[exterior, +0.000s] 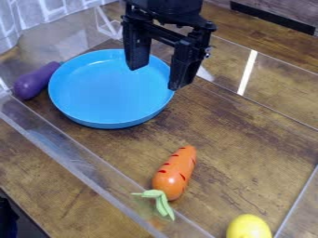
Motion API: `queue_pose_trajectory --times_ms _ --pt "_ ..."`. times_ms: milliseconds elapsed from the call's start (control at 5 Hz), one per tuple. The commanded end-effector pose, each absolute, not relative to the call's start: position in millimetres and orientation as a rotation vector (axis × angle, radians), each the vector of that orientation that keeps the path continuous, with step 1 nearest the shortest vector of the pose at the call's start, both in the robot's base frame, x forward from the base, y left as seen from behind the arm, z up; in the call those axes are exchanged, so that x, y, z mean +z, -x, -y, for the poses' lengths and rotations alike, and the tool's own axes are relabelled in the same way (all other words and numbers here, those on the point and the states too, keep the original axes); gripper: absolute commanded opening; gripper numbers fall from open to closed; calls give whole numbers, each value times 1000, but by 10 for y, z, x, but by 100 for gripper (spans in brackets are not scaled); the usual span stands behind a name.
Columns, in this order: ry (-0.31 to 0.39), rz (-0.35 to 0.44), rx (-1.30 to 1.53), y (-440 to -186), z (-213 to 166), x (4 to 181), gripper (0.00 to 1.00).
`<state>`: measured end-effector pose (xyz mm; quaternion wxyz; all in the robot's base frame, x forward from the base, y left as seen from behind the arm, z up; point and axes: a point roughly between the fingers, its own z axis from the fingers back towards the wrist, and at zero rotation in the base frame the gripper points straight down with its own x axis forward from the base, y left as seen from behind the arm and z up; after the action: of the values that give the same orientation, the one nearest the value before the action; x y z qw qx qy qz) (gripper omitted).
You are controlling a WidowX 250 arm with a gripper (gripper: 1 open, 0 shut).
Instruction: Put the carrot on the blue tray
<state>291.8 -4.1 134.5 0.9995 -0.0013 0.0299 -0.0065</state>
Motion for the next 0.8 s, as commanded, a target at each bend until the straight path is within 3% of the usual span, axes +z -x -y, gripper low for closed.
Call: queue_pose_trajectory --times_ms 0,600 --pt "4 -69 23 -2943 24 1185 100" --pt "-12 -71 66 -2782 324 676 100"
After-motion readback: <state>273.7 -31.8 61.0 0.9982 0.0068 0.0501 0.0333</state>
